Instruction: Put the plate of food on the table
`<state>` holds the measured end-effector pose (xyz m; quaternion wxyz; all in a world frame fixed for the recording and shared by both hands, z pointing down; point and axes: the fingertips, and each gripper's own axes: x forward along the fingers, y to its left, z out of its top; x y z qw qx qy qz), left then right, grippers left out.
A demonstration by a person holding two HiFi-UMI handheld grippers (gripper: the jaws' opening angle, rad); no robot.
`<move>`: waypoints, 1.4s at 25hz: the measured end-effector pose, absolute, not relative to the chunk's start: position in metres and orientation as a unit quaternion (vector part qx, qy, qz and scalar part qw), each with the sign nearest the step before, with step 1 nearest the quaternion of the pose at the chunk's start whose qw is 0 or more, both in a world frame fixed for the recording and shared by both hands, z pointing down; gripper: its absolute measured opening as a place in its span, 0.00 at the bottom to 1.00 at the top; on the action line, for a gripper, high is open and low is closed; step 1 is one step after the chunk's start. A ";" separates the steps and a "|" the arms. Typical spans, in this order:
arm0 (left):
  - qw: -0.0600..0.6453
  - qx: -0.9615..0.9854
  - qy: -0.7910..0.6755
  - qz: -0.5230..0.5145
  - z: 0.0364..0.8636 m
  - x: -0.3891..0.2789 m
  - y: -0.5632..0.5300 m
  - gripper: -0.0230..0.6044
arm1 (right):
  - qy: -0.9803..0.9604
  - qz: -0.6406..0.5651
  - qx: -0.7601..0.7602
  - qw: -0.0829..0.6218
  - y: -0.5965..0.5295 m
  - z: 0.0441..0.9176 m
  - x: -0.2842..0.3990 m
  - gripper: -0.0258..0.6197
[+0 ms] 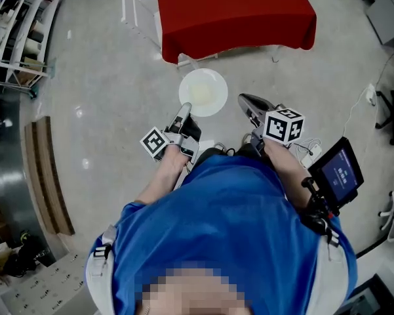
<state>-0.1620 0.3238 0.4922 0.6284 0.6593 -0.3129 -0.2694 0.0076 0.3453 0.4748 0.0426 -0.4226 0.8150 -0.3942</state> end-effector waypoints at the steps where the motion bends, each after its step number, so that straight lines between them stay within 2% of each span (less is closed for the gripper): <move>1: 0.629 0.659 -0.312 -0.269 0.494 -0.162 0.324 0.07 | 0.815 -0.394 -0.424 0.043 0.345 0.476 0.008 0.04; 10: 0.634 0.662 -0.299 -0.265 0.507 -0.176 0.318 0.07 | 0.811 -0.393 -0.431 0.042 0.340 0.496 -0.017 0.04; 26: 0.623 0.654 -0.316 -0.290 0.493 -0.201 0.325 0.07 | 0.834 -0.362 -0.415 0.033 0.333 0.467 -0.038 0.04; 32: 0.615 0.649 -0.335 -0.298 0.494 -0.199 0.252 0.07 | 0.841 -0.362 -0.401 0.030 0.254 0.467 -0.031 0.04; 35: 0.611 0.650 -0.337 -0.301 0.493 -0.200 0.250 0.07 | 0.843 -0.360 -0.398 0.031 0.251 0.467 -0.032 0.04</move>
